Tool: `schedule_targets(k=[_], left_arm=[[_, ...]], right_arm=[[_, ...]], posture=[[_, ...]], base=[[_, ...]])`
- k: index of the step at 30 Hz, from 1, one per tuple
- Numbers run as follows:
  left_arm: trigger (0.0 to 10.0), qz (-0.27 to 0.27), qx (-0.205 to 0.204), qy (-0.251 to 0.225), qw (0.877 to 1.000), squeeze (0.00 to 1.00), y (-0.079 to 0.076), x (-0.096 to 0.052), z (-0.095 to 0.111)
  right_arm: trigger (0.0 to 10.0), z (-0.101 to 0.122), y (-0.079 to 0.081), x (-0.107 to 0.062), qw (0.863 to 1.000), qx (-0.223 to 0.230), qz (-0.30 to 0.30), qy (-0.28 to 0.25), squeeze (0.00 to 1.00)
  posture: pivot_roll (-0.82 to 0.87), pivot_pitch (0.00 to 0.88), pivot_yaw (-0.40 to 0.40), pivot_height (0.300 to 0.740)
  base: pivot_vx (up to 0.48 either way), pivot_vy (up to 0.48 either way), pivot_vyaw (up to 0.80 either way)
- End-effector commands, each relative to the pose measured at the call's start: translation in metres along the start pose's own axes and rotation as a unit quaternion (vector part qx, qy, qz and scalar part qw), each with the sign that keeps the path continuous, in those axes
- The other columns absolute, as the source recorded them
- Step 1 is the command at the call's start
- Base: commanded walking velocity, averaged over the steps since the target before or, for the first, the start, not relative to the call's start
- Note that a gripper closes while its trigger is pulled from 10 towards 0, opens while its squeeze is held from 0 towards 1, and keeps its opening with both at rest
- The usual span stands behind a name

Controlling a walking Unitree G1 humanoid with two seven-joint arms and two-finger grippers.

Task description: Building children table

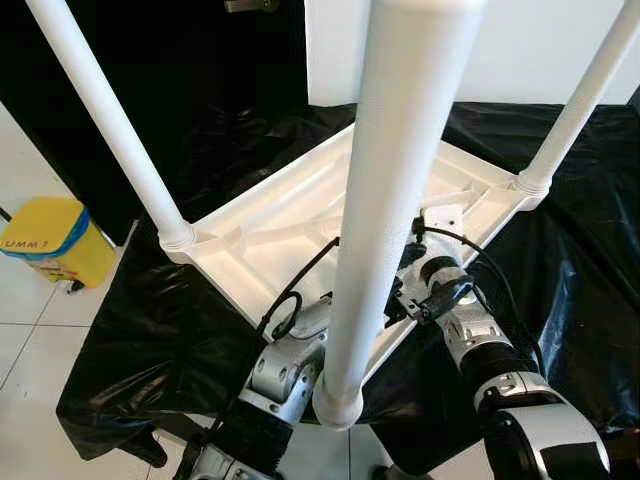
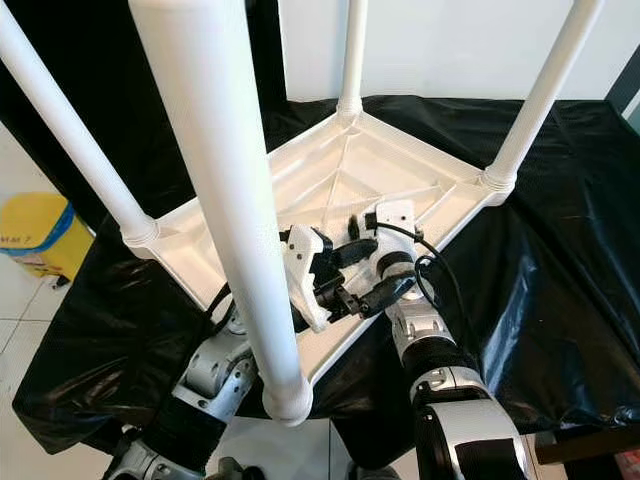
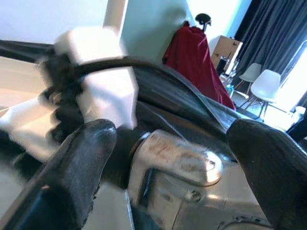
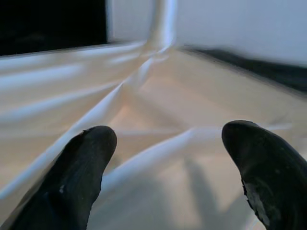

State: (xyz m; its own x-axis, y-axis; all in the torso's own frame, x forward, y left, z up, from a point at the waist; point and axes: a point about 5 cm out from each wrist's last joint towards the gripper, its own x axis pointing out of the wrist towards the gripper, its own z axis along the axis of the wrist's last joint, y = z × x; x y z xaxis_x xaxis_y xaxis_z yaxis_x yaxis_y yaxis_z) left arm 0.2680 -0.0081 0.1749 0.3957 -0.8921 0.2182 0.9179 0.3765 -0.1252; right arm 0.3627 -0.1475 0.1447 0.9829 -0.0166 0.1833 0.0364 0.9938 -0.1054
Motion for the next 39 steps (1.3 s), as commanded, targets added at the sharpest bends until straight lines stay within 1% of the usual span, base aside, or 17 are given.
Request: schedule_targets(k=[1,3,4,5,6,7,8,9,10,13,14,16,18,21,26,30,39], left_arm=[[10.0,0.003,0.005,0.009,1.000,0.00,0.005,-0.005,-0.002],[10.0,0.003,0.005,0.009,1.000,0.00,0.005,-0.005,-0.002],[10.0,0.006,0.008,0.011,1.000,0.00,0.008,-0.007,-0.002],[10.0,0.006,0.008,0.011,1.000,0.00,0.008,-0.007,-0.002],[10.0,0.009,0.011,0.013,1.000,0.00,0.010,-0.008,-0.001],[10.0,0.009,0.011,0.013,1.000,0.00,0.010,-0.008,-0.001],[10.0,0.009,0.014,0.014,1.000,0.00,0.012,-0.009,-0.001],[10.0,0.009,0.014,0.014,1.000,0.00,0.012,-0.009,-0.001],[10.0,0.008,0.016,0.015,1.000,0.00,0.012,-0.009,-0.001],[10.0,0.007,0.017,0.016,1.000,0.00,0.013,-0.009,-0.001],[10.0,0.005,0.018,0.016,1.000,0.00,0.012,-0.009,0.000],[10.0,0.005,0.018,0.016,1.000,0.00,0.012,-0.009,0.000],[10.0,0.003,0.019,0.017,1.000,0.00,0.012,-0.008,0.000],[10.0,0.001,0.019,0.017,1.000,0.00,0.011,-0.008,0.001],[10.0,0.000,0.019,0.014,1.000,0.00,0.011,-0.007,0.003],[10.0,-0.003,0.019,0.010,1.000,0.00,0.006,-0.003,0.004],[10.0,0.004,0.022,0.010,1.000,0.00,0.007,-0.002,0.002]], right_arm=[[10.0,-0.004,-0.027,-0.008,0.997,-0.020,-0.077,-0.003,0.00],[10.0,-0.004,-0.027,-0.008,0.997,-0.020,-0.077,-0.003,0.00],[10.0,-0.007,-0.039,-0.013,0.993,-0.029,-0.118,0.000,0.00],[10.0,-0.007,-0.039,-0.013,0.993,-0.029,-0.118,0.000,0.00],[10.0,-0.013,-0.055,-0.022,0.984,-0.043,-0.174,0.011,0.00],[10.0,-0.013,-0.055,-0.022,0.984,-0.043,-0.174,0.011,0.00],[10.0,-0.018,-0.067,-0.031,0.974,-0.055,-0.220,0.019,0.00],[10.0,-0.018,-0.067,-0.031,0.974,-0.055,-0.220,0.019,0.00],[10.0,-0.023,-0.076,-0.039,0.965,-0.059,-0.254,0.030,0.00],[10.0,-0.027,-0.081,-0.044,0.958,-0.063,-0.277,0.038,0.00],[10.0,-0.032,-0.086,-0.051,0.949,-0.061,-0.304,0.052,0.00],[10.0,-0.032,-0.086,-0.051,0.949,-0.061,-0.304,0.052,0.00],[10.0,-0.043,-0.089,-0.060,0.939,-0.051,-0.330,0.080,0.00],[10.0,-0.048,-0.085,-0.062,0.939,-0.040,-0.327,0.094,0.00],[10.0,-0.055,-0.071,-0.061,0.946,-0.014,-0.303,0.117,0.00],[10.0,-0.053,-0.058,-0.051,0.960,0.006,-0.255,0.119,0.00],[10.0,-0.048,-0.058,-0.043,0.967,0.009,-0.228,0.117,0.00]], posture=[[-0.10,0.092,0.026,0.740],[-0.10,0.092,0.026,0.740],[-0.10,0.088,0.029,0.740],[-0.10,0.088,0.029,0.740],[-0.11,0.082,0.036,0.740],[-0.11,0.082,0.036,0.740],[-0.11,0.081,0.038,0.740],[-0.11,0.081,0.038,0.740],[-0.12,0.078,0.039,0.740],[-0.12,0.078,0.042,0.740],[-0.12,0.076,0.042,0.740],[-0.12,0.076,0.042,0.740],[-0.12,0.079,0.047,0.740],[-0.12,0.080,0.048,0.740],[-0.11,0.082,0.047,0.740],[-0.11,0.087,0.035,0.740],[-0.16,0.094,0.025,0.740]], base=[[0.000,0.000,0.00],[0.000,0.000,0.00],[0.000,0.000,0.00],[0.000,0.000,0.00],[0.000,0.000,0.00],[0.000,0.000,0.00],[0.000,0.000,0.00],[0.000,0.000,0.00],[0.000,0.000,0.00],[0.000,0.000,0.00],[0.000,0.000,0.00],[0.000,0.000,0.00],[0.000,0.000,0.00],[0.000,0.000,0.00],[0.000,0.000,0.00],[0.000,0.000,0.00],[0.000,0.000,0.00]])
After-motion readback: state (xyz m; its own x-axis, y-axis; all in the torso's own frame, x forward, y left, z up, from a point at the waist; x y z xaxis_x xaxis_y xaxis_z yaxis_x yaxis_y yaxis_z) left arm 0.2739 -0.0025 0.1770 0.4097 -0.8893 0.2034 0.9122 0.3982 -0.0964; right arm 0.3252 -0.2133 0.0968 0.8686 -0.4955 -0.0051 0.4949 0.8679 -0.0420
